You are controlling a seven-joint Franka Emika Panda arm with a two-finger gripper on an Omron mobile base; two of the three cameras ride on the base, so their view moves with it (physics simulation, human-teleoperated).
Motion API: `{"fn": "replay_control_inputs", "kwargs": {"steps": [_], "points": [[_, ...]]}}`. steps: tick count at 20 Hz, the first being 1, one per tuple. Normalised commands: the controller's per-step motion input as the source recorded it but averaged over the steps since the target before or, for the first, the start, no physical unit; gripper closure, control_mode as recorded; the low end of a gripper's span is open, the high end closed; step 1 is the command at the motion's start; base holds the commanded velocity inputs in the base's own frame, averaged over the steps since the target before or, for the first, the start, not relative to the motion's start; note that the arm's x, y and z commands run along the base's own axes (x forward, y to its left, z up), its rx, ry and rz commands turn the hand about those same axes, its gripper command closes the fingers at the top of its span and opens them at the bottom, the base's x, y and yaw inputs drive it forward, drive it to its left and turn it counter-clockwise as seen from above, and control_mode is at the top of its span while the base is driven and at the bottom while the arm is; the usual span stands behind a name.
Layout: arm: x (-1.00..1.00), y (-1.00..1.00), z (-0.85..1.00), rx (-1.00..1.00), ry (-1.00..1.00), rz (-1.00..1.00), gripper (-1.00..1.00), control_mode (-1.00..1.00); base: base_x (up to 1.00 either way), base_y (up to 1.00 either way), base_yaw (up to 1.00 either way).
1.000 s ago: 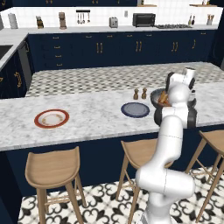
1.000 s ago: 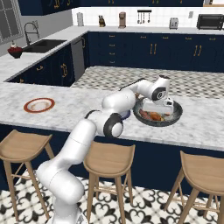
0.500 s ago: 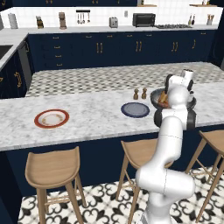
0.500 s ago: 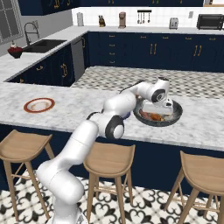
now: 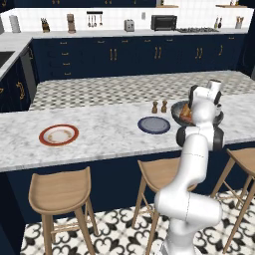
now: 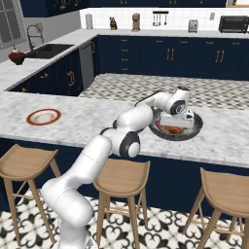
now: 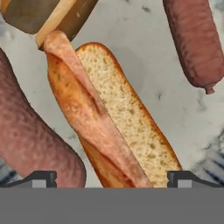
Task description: Place one bun and one sausage from the bowl on each plate.
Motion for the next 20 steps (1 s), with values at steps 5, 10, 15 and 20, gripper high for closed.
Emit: {"fn": "replay_control_inputs", "kwargs": {"steps": [5, 10, 15, 20], "points": [[0.0, 0.0, -0.07, 0.0, 0.0, 0.0, -1.0, -1.0, 0.0, 0.0, 0.0], [0.0, 0.0, 0.0, 0.0, 0.0, 0.0, -1.0, -1.0, 0.0, 0.0, 0.0], [0.0, 0.0, 0.0, 0.0, 0.0, 0.0, 1.0, -1.0, 0.0, 0.0, 0.0], [0.0, 0.0, 0.0, 0.0, 0.0, 0.0, 1.0, -1.0, 0.0, 0.0, 0.0]]}}
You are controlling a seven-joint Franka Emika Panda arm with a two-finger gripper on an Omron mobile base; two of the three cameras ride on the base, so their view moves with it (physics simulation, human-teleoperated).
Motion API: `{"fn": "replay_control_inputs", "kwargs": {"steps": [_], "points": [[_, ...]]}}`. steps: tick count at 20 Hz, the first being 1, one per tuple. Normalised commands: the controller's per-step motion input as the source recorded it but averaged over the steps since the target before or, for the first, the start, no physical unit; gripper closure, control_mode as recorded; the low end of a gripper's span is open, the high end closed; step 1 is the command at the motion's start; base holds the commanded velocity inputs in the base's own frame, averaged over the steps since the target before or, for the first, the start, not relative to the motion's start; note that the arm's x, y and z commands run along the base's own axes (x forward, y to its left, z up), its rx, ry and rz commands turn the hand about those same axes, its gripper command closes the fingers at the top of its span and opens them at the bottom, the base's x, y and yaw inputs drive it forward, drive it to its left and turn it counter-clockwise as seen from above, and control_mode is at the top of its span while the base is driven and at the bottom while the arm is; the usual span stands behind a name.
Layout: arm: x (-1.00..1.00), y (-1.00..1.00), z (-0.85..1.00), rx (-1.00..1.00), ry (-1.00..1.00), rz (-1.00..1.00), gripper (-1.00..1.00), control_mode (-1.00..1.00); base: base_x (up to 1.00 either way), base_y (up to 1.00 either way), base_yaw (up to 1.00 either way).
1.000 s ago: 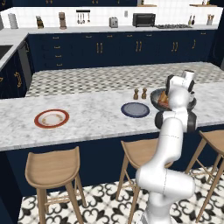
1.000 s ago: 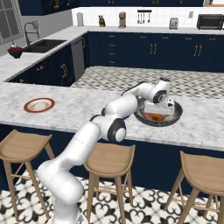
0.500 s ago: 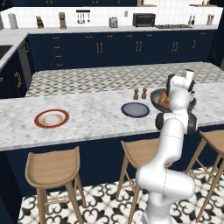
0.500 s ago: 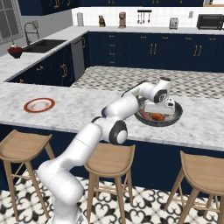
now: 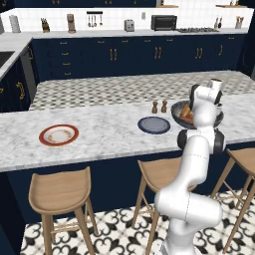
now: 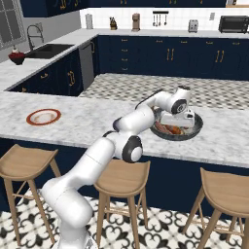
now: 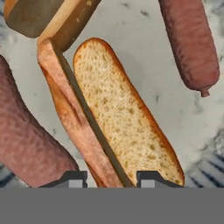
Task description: Place one bun and one sausage from the bowl on each plate.
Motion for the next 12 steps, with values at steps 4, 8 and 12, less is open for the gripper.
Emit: {"fn": "replay_control_inputs", "kwargs": {"steps": [4, 8, 12], "points": [[0.0, 0.0, 0.02, 0.0, 0.0, 0.0, 1.0, -1.0, 0.0, 0.0, 0.0], [-0.31, 0.03, 0.46, 0.0, -0.05, -0.03, 1.0, -1.0, 0.0, 0.0, 0.0], [-0.63, 0.34, 0.74, -0.02, -0.18, -0.06, 1.0, -1.0, 0.0, 0.0, 0.0]]}}
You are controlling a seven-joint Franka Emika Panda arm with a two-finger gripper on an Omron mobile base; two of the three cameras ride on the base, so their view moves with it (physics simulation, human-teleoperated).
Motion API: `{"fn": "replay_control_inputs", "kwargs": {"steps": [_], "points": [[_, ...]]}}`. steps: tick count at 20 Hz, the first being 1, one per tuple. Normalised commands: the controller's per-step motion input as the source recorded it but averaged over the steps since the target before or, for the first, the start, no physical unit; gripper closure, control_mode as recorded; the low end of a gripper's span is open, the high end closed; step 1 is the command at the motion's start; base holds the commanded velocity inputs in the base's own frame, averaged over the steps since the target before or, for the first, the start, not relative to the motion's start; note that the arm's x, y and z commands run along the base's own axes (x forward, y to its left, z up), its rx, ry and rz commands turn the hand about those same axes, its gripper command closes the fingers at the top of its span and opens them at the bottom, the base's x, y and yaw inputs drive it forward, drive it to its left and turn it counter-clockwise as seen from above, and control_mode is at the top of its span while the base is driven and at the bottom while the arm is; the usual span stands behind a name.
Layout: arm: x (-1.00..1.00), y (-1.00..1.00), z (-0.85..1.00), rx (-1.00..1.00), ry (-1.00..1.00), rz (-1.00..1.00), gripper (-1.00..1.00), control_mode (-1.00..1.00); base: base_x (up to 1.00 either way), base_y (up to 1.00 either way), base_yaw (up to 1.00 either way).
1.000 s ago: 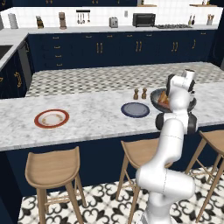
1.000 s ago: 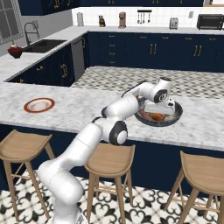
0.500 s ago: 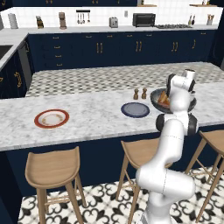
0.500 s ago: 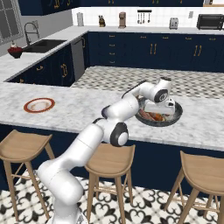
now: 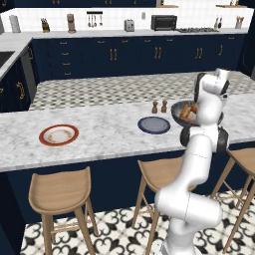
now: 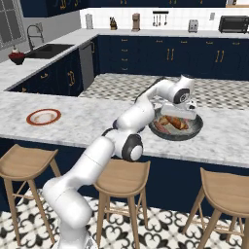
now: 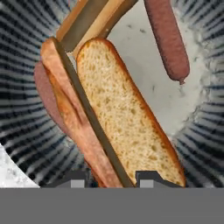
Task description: Place one bun and one sausage from the bowl on each plate.
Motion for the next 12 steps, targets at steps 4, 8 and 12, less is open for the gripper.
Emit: {"fn": "replay_control_inputs", "kwargs": {"steps": [4, 8, 12], "points": [[-0.98, 0.9, 0.12, -0.11, -0.17, -0.09, 1.0, -1.0, 0.0, 0.0, 0.0], [-0.93, 0.93, -0.6, -0.19, -0.2, -0.02, 1.0, -1.0, 0.0, 0.0, 0.0], [-0.02, 0.73, -0.22, -0.08, -0.15, -0.05, 1.0, -1.0, 0.0, 0.0, 0.0]]}}
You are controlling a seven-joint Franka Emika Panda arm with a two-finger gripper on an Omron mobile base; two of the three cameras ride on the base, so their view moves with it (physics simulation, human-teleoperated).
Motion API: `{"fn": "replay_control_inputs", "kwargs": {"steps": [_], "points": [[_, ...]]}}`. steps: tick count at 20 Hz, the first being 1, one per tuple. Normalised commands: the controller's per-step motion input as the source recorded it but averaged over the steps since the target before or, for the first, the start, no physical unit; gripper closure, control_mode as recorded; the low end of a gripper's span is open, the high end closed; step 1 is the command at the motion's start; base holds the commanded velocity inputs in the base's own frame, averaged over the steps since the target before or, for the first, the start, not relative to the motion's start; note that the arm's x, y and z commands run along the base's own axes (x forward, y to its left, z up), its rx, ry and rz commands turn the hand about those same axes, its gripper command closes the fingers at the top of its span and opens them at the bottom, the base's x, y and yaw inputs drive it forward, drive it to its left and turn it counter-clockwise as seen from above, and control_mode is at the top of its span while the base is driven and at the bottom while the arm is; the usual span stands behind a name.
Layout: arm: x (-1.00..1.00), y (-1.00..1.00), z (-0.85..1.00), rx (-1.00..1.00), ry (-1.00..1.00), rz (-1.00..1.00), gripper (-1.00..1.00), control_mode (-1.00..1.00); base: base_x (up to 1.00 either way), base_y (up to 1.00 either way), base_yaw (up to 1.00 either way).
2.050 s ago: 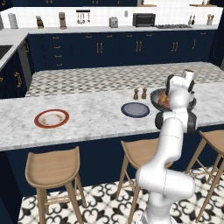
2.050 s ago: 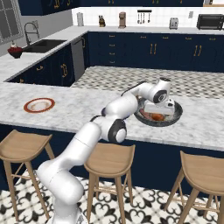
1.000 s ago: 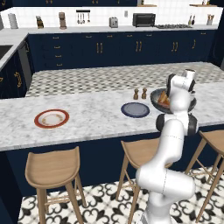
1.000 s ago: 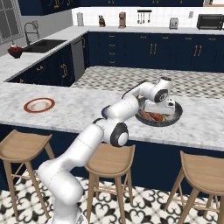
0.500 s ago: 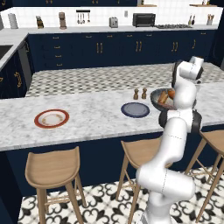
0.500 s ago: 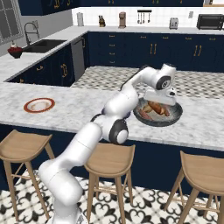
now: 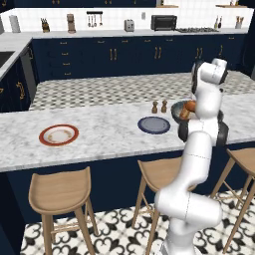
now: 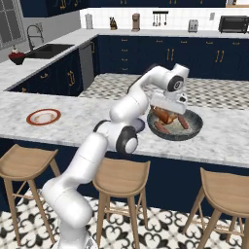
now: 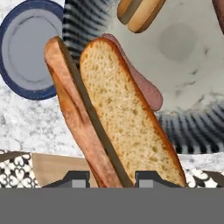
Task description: Place one bun and one sausage from the bowl on each plate.
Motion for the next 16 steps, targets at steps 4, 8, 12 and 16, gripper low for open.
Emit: {"fn": "replay_control_inputs", "kwargs": {"steps": [4, 8, 12, 16], "points": [[-0.46, 0.93, -0.34, -0.12, -0.44, -0.05, 1.0, -1.0, 0.0, 0.0, 0.0], [-0.36, 0.97, -0.63, -0.12, -0.34, -0.17, 1.0, -1.0, 0.0, 0.0, 0.0], [-0.25, 1.0, -0.46, -0.12, -0.32, -0.23, 1.0, -1.0, 0.0, 0.0, 0.0], [-0.04, 0.9, 0.0, -0.06, -0.15, -0.18, 1.0, -1.0, 0.0, 0.0, 0.0]]}}
